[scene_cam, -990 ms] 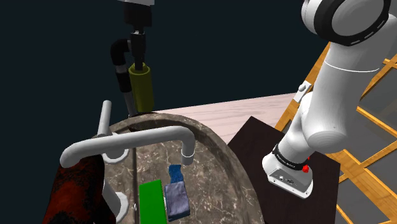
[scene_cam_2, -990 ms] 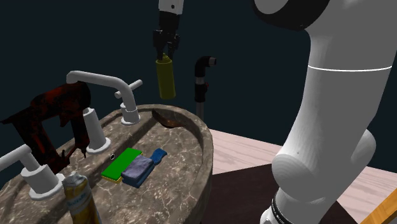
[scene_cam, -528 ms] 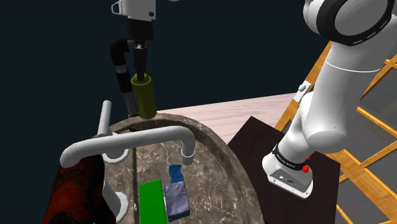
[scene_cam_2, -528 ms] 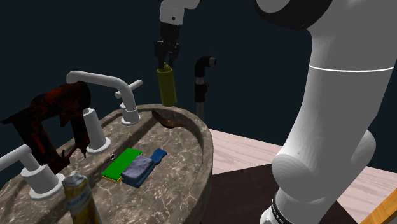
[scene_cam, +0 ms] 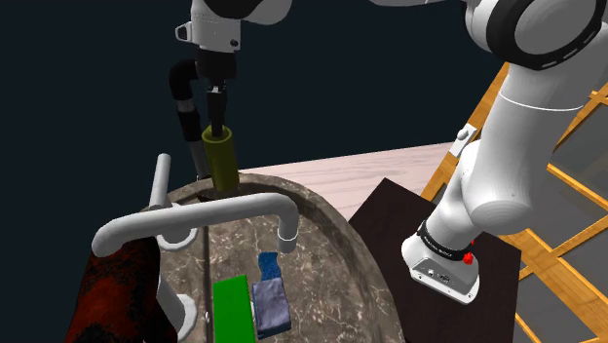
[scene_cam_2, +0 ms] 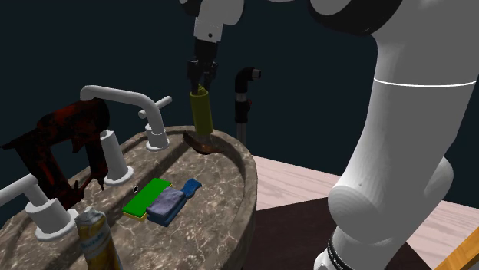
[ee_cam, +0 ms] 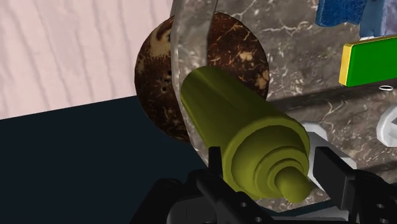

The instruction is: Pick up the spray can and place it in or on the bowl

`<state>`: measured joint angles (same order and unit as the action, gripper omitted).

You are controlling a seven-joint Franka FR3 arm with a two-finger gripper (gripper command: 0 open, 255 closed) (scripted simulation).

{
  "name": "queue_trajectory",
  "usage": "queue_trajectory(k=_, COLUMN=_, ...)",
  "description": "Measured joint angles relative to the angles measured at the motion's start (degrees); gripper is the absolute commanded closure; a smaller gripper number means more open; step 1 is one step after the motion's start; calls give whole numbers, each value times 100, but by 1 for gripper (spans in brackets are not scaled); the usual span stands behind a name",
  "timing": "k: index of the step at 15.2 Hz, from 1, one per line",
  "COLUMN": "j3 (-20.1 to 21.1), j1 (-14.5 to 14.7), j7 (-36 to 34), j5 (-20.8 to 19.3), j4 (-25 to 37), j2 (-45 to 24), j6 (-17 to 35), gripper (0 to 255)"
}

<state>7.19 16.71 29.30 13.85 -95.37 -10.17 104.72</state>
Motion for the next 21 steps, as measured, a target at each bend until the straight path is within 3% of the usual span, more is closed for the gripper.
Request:
queue_trajectory(k=8, j3=7, j1=10, j7=28, j5=13, j4=-147, j2=-2, j6=189, gripper=255)
queue_trajectory(k=9, j3=8, j1=9, j7=35, j5=17, j4=-172, j2=9, j6=207, gripper=0)
queue_trajectory(k=15, j3=2, j1=8, j7=28, j5=-2, j4=-213, j2=-46, j6=176, gripper=0)
queue_trajectory(k=21, j3=-53, j1=-76, j7=1, j5=-31, j4=436, j2=-29, j6=-500, gripper=0)
